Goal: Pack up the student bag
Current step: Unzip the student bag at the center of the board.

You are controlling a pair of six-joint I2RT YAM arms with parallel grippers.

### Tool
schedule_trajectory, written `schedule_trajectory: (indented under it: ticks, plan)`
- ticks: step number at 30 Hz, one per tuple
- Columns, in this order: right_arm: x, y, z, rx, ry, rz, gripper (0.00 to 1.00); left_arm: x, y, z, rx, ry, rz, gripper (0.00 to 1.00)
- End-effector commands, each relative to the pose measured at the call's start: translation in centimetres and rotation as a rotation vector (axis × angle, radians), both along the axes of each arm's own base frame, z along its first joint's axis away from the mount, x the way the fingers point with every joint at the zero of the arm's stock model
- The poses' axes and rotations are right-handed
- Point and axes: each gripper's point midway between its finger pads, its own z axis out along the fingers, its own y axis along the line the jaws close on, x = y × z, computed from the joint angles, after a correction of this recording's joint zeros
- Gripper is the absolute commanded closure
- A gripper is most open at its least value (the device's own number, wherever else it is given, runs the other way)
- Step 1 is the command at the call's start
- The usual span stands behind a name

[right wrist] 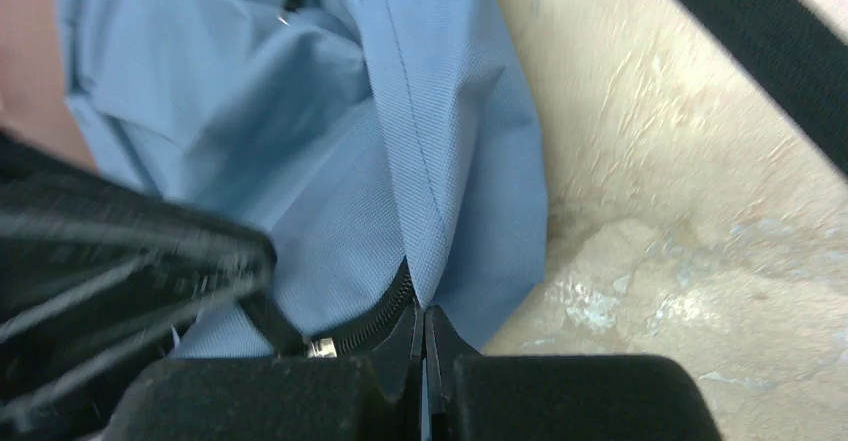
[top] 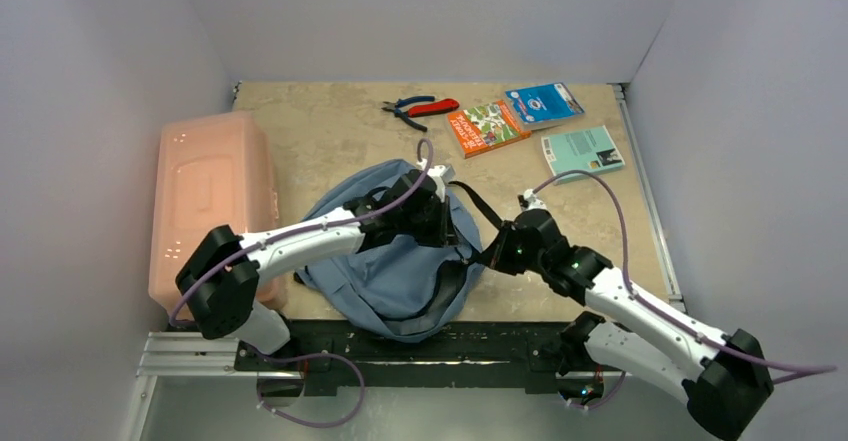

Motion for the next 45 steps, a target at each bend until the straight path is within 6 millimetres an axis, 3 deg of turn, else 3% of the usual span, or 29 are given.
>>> schedule_trajectory:
  ticks: [1,5,8,12,14,18,22,25,29,36,38,41,45]
  plan:
    - [0.8,-3.8,1.1,-0.083,-0.046,-0.168,1.0,5.8,4.6,2.0,-0.013,-0.052,0.287,1.0]
    - [1.0,-2.7,-0.9,0.14,0.014,-0.2,1.0,5.1,6.6,1.6,-0.039,-0.097,0.32,1.0]
    - [2.0,-1.7,0.2,0.247,-0.034,-0.149,1.0,3.3,6.1,1.9,-0.13,-0.102,0.24,1.0]
    - [3.8,-3.2,0.9,-0.011,-0.075,-0.063,1.0,0.8,3.6,3.4,-0.259,-0.077,0.101,1.0]
    - [4.2,-3.9,1.6,-0.097,-0.069,-0.04,0.79,0.3,2.3,4.0,-0.295,-0.074,0.059,1.0]
    - [1.6,-3.0,2.4,-0.06,-0.011,0.05,0.65,0.9,0.7,5.3,-0.346,-0.082,0.038,1.0]
    - [-2.2,0.2,3.3,0.047,-0.013,0.238,0.54,1.2,0.0,5.8,-0.356,-0.087,0.019,1.0]
    - [-3.8,2.3,2.6,0.068,0.014,0.302,0.52,1.2,-0.4,5.7,-0.357,-0.076,0.005,1.0]
    - [-3.5,3.1,2.1,0.057,0.016,0.279,0.53,1.0,-0.3,5.4,-0.347,-0.07,0.002,1.0]
    - [-1.6,2.5,1.2,-0.065,-0.026,0.191,0.62,1.4,-0.7,5.8,-0.353,-0.078,-0.001,1.0]
    - [-1.3,2.8,1.3,-0.076,-0.043,0.204,0.7,1.7,-1.1,5.9,-0.353,-0.075,-0.004,1.0]
    - [-1.5,3.1,1.1,-0.113,-0.048,0.241,1.0,2.4,-1.9,5.6,-0.339,-0.063,0.0,1.0]
    - [-3.4,3.0,-0.1,-0.161,-0.001,0.276,1.0,5.1,-2.8,4.7,-0.249,-0.053,0.064,1.0]
